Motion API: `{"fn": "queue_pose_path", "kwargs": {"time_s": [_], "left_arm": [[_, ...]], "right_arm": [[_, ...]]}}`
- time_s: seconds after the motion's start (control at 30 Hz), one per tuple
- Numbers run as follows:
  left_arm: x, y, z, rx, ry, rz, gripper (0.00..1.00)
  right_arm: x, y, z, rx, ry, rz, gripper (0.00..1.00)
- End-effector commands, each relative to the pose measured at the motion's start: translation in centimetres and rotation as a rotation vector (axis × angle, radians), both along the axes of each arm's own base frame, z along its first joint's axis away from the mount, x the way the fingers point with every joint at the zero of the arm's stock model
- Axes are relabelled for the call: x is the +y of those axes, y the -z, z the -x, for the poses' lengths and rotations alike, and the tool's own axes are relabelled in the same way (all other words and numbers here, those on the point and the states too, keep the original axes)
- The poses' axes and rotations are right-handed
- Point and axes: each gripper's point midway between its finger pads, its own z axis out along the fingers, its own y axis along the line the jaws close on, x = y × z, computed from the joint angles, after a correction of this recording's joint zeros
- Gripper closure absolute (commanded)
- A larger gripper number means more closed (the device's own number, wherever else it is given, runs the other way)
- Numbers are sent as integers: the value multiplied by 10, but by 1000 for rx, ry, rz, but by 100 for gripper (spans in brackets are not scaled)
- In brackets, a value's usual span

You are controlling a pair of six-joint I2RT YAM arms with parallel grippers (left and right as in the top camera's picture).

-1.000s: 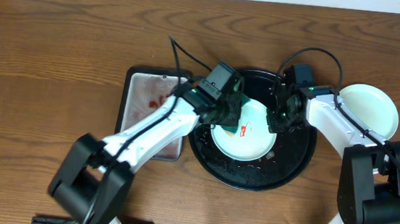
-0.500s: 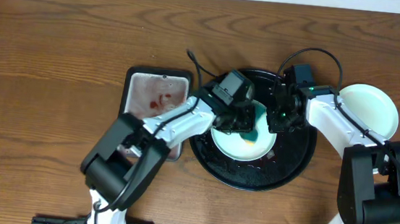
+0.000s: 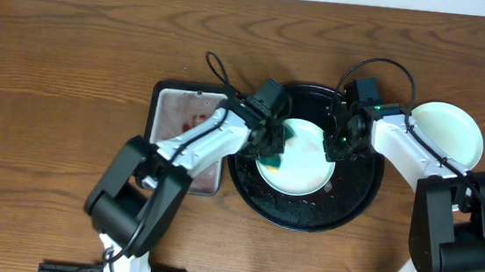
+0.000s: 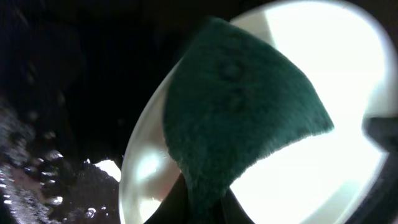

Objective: Clean dirty plates on tray and stack at the side
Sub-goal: 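Scrub the pale green plate on the black tray with the left-held sponge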

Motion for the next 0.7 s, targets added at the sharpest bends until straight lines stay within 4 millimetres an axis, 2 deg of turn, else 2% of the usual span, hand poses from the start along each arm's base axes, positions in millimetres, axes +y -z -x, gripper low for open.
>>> {"fn": "queue_pose_path", "kwargs": {"time_s": [0.0, 0.07, 0.17, 0.23, 0.27, 0.33, 0.5, 0.67], "left_arm": [[-18, -40, -8, -124, 53, 85, 93], [-28, -42, -7, -136, 57, 106, 93], [-44, -33, -1, -125, 59, 121, 93], [-53, -23, 2, -108, 54, 123, 93], [-59, -8, 6, -83, 51, 116, 93], [-60, 3, 8, -63, 49, 102, 93], [-49, 24, 7, -47, 64, 47, 93], [-9, 23, 0, -56, 32, -85, 93]], "right_arm": [[-1, 2, 6, 17, -16, 11, 99], [-1, 2, 6, 17, -16, 11, 99], [-1, 2, 7, 19, -16, 12, 99], [-1, 2, 7, 20, -16, 12, 99], [-1, 2, 7, 20, -16, 12, 99], [-1, 2, 7, 20, -16, 12, 98], [-1, 2, 7, 20, -16, 12, 99], [-1, 2, 7, 20, -16, 12, 99]]}}
